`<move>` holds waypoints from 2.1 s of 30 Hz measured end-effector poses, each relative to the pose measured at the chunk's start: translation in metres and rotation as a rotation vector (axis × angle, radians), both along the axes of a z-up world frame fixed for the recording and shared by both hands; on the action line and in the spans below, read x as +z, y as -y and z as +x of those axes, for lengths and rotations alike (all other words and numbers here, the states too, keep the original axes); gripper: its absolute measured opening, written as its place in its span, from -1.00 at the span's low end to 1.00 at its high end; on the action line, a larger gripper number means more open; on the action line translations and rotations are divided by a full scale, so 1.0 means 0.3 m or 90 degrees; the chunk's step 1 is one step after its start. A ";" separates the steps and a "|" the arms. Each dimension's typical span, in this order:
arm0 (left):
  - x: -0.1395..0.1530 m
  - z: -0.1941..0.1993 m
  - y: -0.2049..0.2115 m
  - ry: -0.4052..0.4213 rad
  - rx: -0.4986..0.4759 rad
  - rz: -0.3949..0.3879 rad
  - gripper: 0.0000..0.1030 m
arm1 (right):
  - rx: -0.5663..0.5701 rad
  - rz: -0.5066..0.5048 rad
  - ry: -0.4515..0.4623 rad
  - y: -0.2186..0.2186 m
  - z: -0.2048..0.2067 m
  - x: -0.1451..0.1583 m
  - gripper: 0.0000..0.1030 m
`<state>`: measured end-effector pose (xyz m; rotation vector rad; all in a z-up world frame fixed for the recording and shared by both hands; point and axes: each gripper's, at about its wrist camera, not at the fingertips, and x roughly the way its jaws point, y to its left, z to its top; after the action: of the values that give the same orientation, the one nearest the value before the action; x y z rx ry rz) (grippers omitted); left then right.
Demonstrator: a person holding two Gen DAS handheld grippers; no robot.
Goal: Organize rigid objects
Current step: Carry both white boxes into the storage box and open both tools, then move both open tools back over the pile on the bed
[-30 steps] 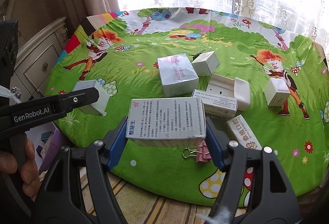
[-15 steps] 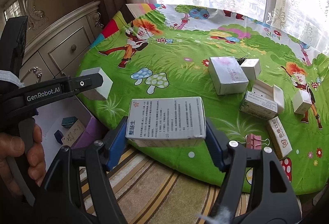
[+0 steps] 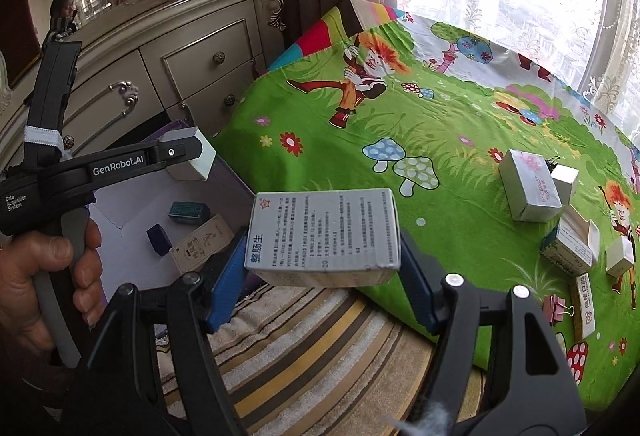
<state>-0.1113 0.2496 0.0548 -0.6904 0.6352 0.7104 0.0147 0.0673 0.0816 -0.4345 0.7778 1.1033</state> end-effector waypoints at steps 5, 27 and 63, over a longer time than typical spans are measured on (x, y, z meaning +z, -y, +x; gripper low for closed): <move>-0.023 -0.075 -0.037 0.002 0.032 -0.007 -0.01 | 0.058 -0.019 -0.003 -0.087 -0.089 -0.019 0.42; -0.080 -0.138 -0.085 -0.014 0.104 -0.034 0.32 | 0.160 -0.069 0.001 -0.183 -0.235 -0.096 0.75; -0.053 0.131 0.102 -0.045 -0.021 -0.019 0.38 | -0.264 -0.079 -0.068 0.460 0.409 -0.168 0.77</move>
<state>-0.0721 0.2190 0.0389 -0.6822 0.7220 0.6984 0.1375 -0.0707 0.0314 -0.3014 0.9835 0.6963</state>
